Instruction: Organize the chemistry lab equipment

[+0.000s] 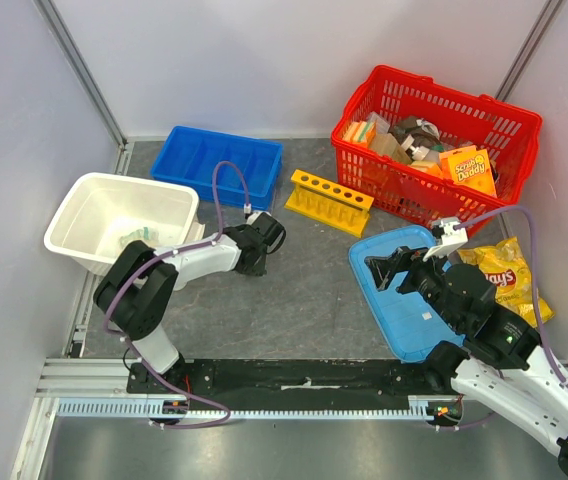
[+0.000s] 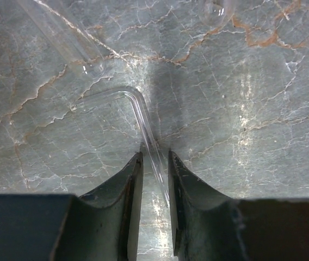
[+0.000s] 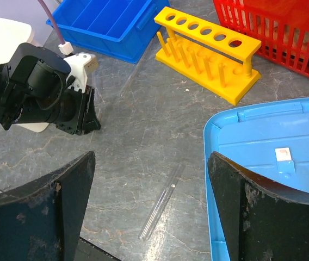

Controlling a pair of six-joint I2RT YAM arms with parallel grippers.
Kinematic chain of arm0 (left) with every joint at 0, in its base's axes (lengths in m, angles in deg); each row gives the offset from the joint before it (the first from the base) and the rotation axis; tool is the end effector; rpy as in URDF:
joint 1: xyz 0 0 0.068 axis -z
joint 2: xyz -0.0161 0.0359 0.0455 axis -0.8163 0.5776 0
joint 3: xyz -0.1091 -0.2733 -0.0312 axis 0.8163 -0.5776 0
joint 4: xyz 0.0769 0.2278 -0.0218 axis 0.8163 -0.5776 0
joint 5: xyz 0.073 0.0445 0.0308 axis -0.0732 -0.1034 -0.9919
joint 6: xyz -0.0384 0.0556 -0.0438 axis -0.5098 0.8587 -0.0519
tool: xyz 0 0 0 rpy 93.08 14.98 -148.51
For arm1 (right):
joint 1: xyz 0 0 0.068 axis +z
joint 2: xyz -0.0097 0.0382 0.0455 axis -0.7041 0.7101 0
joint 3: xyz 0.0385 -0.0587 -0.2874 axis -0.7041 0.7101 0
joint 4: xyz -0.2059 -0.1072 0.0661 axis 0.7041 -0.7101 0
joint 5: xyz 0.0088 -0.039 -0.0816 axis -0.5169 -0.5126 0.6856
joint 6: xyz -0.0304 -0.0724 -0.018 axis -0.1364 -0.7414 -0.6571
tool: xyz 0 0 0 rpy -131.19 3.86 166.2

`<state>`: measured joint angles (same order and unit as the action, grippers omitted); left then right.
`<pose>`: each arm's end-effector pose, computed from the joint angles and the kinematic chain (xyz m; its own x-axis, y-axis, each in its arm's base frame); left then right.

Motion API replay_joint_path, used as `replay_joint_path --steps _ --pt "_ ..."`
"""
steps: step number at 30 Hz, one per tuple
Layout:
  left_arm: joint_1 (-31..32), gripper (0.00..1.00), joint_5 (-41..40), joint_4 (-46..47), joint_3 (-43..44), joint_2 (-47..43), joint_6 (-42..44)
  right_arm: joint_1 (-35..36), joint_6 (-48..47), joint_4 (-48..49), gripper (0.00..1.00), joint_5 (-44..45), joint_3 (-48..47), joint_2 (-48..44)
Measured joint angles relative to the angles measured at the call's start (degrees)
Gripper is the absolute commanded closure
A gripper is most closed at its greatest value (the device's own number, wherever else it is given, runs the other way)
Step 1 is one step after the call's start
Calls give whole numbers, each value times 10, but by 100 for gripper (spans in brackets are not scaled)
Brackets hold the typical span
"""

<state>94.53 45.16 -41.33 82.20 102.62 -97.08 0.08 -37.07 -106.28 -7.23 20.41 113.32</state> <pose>0.2539 -0.1798 0.1688 -0.8703 0.1400 -0.4722 0.0957 0.9885 0.1167 0.0855 0.0544 0.3224 -0.3862 0.3551 -0.8513 -0.2880 0.8304 0.4770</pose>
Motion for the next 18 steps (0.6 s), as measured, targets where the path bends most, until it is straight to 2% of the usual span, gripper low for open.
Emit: replay_joint_path --steps 18 --pt "-4 89 28 31 -14 -6 -2 0 1 0 9 0 0 0"
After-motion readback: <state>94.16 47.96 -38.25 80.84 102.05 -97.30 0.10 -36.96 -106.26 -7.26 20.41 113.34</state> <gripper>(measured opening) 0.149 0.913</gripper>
